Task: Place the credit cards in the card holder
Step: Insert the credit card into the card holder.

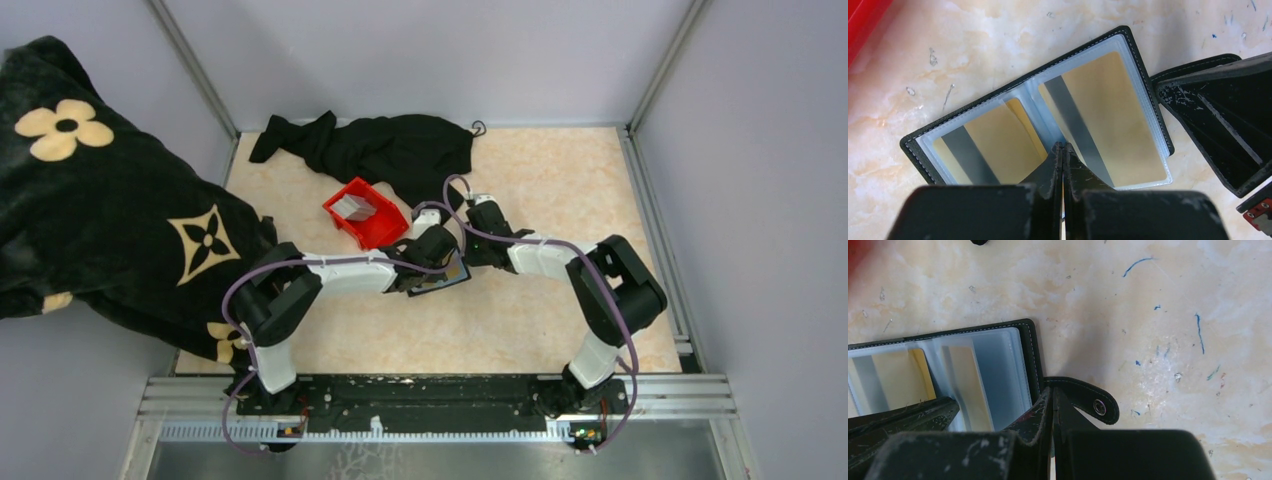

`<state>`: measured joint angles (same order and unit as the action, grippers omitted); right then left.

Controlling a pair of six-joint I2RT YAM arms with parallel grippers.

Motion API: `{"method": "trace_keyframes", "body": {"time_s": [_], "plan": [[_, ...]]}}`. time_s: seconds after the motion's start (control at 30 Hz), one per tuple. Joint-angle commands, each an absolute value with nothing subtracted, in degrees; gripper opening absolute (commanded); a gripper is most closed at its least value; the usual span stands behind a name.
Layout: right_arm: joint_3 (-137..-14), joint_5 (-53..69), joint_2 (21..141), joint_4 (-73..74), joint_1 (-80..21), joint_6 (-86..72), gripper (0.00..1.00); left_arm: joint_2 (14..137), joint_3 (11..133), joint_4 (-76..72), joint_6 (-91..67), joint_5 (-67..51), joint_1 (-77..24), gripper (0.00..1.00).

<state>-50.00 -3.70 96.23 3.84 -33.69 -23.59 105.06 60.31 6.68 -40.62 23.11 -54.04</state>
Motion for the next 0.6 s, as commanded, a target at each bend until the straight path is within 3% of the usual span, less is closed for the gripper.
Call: {"method": "trace_keyframes", "body": {"time_s": [0.0,0.57], "plan": [[-48.38,-1.41,95.17,2.9,-33.65,-24.54,0.0,107.83,62.83,2.74,-39.88,20.71,-53.94,0.0],[-47.13,-3.53,90.43,4.14,-30.95,-24.9,0.0,105.74,63.91,3.06,-37.62,22.39,-52.86,0.03]]}}
